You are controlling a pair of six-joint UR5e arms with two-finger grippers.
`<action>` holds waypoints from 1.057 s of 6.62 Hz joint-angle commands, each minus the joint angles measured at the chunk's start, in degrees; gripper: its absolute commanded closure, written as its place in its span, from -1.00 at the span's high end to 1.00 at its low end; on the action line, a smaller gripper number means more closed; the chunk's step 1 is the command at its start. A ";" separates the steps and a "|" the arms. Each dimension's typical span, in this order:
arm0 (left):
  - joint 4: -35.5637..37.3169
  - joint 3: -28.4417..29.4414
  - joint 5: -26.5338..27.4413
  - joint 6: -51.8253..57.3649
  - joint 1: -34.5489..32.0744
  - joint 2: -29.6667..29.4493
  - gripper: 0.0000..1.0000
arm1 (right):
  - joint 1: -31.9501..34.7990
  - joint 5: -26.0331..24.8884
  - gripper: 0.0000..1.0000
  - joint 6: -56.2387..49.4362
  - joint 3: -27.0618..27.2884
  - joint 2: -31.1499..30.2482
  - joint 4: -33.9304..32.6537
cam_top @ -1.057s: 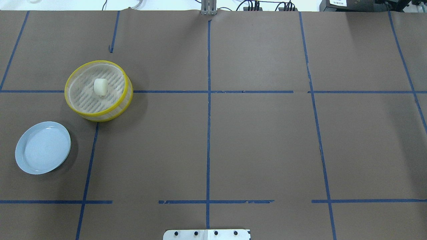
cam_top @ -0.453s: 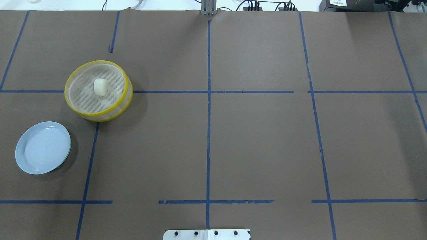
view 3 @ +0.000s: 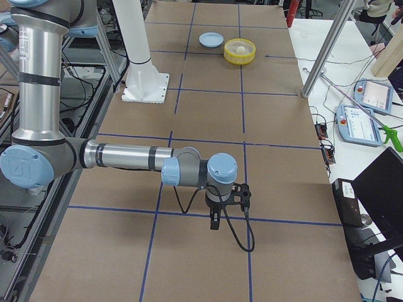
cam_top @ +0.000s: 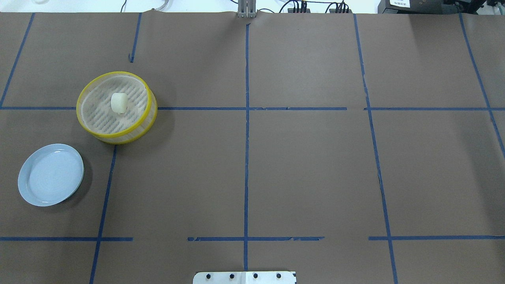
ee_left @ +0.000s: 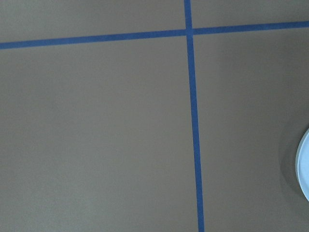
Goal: Place bun in steamer
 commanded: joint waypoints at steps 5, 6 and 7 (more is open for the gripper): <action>2.27 0.05 0.02 0.16 -0.01 -2.45 1.00 | 0.00 0.00 1.00 0.00 0.00 0.00 0.00; 2.27 0.31 0.10 0.08 -0.01 -2.71 1.00 | 0.00 0.00 1.00 0.00 0.00 0.00 0.00; 2.27 0.48 0.11 0.08 -0.01 -2.79 1.00 | 0.00 0.00 1.00 0.00 0.00 0.00 0.00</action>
